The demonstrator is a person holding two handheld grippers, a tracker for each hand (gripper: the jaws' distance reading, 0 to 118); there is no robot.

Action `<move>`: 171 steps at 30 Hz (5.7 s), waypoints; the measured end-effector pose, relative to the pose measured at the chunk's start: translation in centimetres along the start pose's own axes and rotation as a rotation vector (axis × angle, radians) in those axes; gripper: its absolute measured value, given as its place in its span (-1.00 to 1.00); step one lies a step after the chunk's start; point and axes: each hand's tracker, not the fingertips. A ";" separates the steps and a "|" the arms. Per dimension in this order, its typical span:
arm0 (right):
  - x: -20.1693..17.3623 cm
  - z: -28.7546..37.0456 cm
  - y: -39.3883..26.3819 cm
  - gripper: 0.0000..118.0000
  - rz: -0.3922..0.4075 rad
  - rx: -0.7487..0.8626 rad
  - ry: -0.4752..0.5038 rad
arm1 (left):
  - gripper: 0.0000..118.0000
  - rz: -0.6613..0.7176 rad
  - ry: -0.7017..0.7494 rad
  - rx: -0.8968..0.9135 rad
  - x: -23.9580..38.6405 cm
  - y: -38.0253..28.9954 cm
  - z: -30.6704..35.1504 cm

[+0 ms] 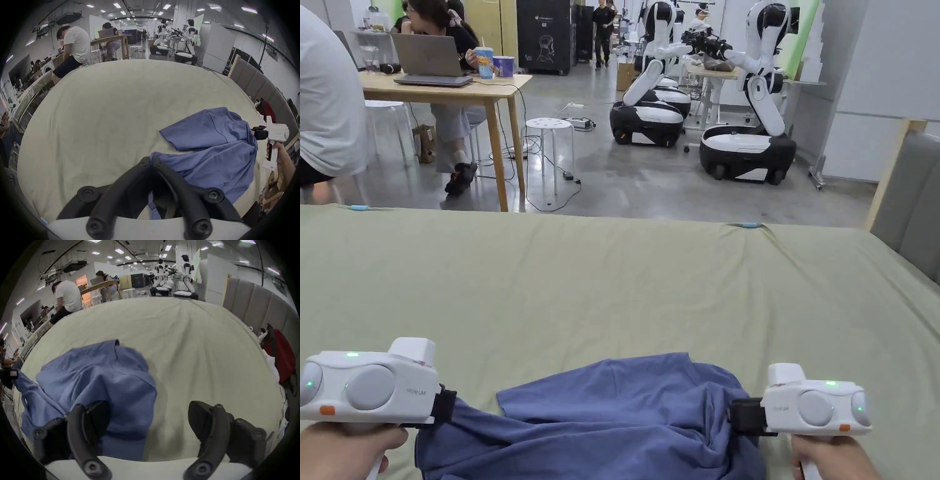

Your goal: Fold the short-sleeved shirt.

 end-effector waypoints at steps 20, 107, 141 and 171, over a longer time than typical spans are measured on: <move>-3.9 19.0 8.3 -0.94 0.189 0.431 -0.168 | -1.00 -0.229 0.352 0.339 -1.6 6.4 7.4; -21.0 21.7 -12.9 -1.00 0.186 0.515 0.040 | -0.15 0.082 0.116 0.012 -9.1 -12.4 6.6; -7.0 1.8 8.6 -0.96 0.203 0.073 -0.022 | -1.00 0.015 -0.035 0.078 -5.4 -13.5 7.1; -11.5 8.1 6.4 -0.96 0.262 0.295 -0.034 | -1.00 -0.024 0.039 0.160 -4.4 -7.6 5.5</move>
